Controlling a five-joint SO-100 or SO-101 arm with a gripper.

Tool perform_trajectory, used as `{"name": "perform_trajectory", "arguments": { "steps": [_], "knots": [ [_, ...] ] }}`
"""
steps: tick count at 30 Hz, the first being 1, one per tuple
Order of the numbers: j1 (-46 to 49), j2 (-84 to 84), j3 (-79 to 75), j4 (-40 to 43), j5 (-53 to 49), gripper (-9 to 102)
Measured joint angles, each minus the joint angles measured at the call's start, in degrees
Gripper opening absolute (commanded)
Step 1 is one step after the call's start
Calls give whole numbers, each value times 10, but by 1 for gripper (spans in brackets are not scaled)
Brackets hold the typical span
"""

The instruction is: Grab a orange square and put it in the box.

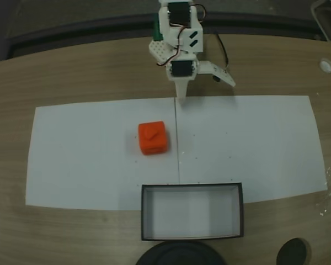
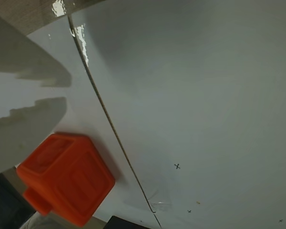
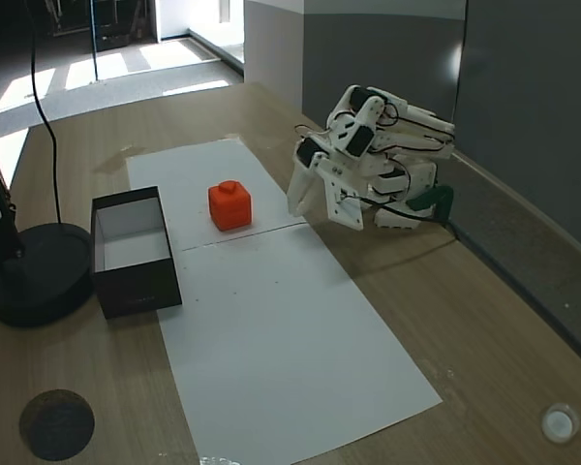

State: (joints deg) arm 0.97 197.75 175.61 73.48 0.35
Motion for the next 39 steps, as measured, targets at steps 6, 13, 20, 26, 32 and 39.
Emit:
{"name": "perform_trajectory", "arguments": {
  "steps": [6,13,20,26,32,39],
  "knots": [
    [7,0,0,-8,7,0],
    [8,0,0,-8,7,0],
    [26,0,-6,-54,8,11],
    [59,-1,-105,-86,8,31],
    [64,-105,-284,-54,-1,33],
    [65,-502,-516,59,-33,36]
  ]
}}
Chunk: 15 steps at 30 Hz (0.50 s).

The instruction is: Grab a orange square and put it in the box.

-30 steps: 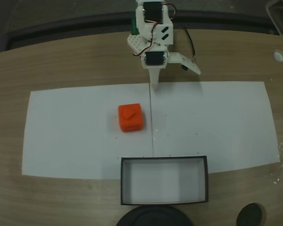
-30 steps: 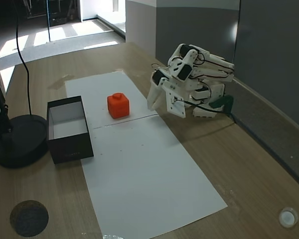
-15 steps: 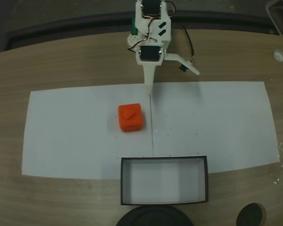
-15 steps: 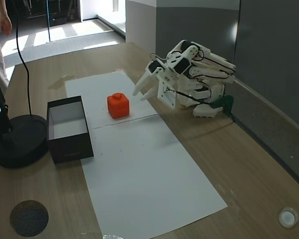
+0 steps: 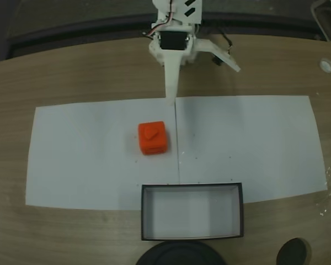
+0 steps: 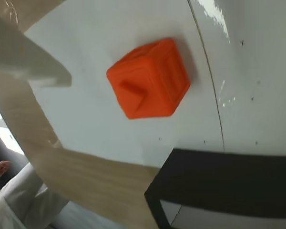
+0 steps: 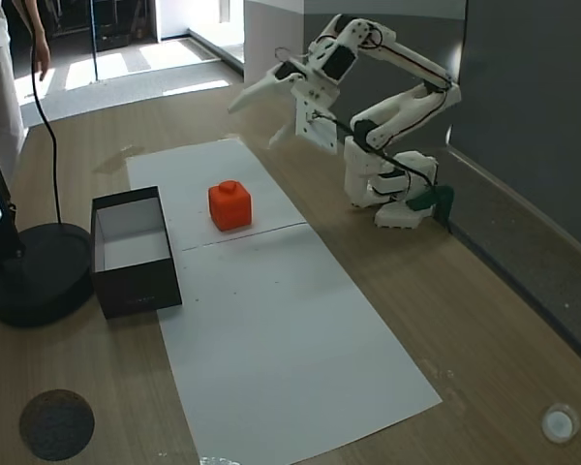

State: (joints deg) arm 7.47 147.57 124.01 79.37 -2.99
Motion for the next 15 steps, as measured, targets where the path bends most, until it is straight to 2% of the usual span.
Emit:
{"name": "perform_trajectory", "arguments": {
  "steps": [4,8,15],
  "knots": [
    [10,-233,-129,59,0,37],
    [47,-406,-211,67,-7,37],
    [100,-526,-235,33,-43,37]
  ]
}}
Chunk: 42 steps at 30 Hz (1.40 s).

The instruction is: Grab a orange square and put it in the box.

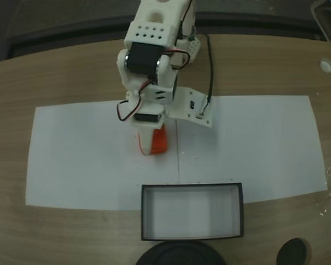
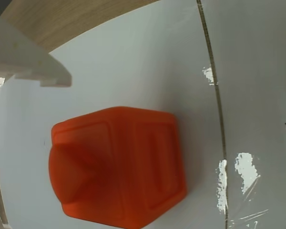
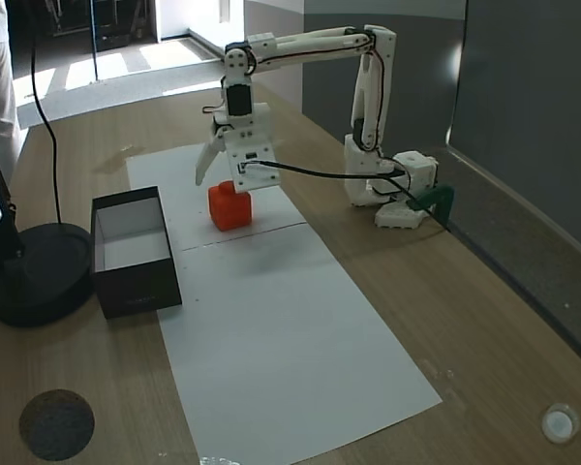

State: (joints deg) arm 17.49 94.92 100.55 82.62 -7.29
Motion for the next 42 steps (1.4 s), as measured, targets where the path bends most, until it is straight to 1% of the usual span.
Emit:
{"name": "perform_trajectory", "arguments": {
  "steps": [3,13,16,19,20,25,26,28,31,34,39,42],
  "knots": [
    [18,-19,0,-10,-12,37],
    [15,-74,0,-29,-21,35],
    [13,-91,0,-47,-21,28],
    [7,-100,11,-83,-20,9],
    [7,-101,16,-88,-20,6],
    [-11,-104,13,-98,-14,5],
    [-13,-101,12,-91,-13,5],
    [-28,-96,-7,-49,-19,6],
    [-48,-54,-81,36,-4,6],
    [-70,16,-218,84,3,6],
    [-160,87,-451,84,3,6],
    [-201,79,-490,62,3,6]
  ]
}}
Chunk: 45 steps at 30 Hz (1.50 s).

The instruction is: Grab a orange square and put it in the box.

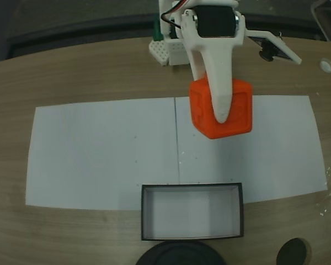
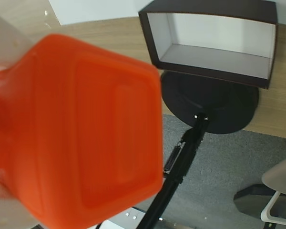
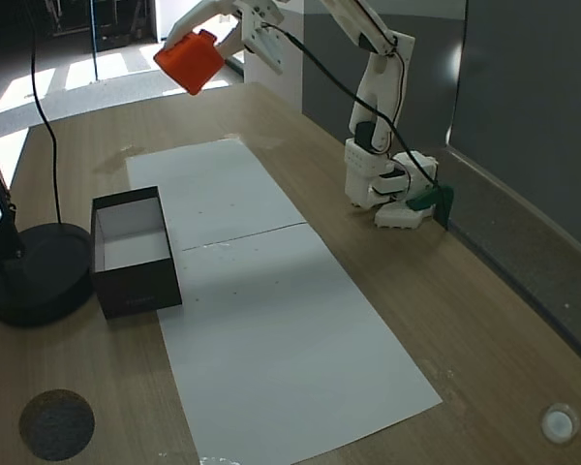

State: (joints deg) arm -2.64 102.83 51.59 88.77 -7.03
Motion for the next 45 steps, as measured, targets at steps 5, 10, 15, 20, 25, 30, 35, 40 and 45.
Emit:
{"name": "perform_trajectory", "arguments": {
  "steps": [5,10,15,20,25,30,35,40,45],
  "knots": [
    [-13,-112,-4,-31,20,6],
    [-3,-243,-3,-62,38,6],
    [1,-313,-3,-80,40,6],
    [-1,-351,-3,-92,40,6],
    [-2,-360,-5,-94,40,6],
    [-2,-364,-10,-94,40,6],
    [-4,-364,-10,-102,40,5],
    [9,-370,-10,-119,40,5],
    [23,-375,-10,-123,13,5]
  ]
}}
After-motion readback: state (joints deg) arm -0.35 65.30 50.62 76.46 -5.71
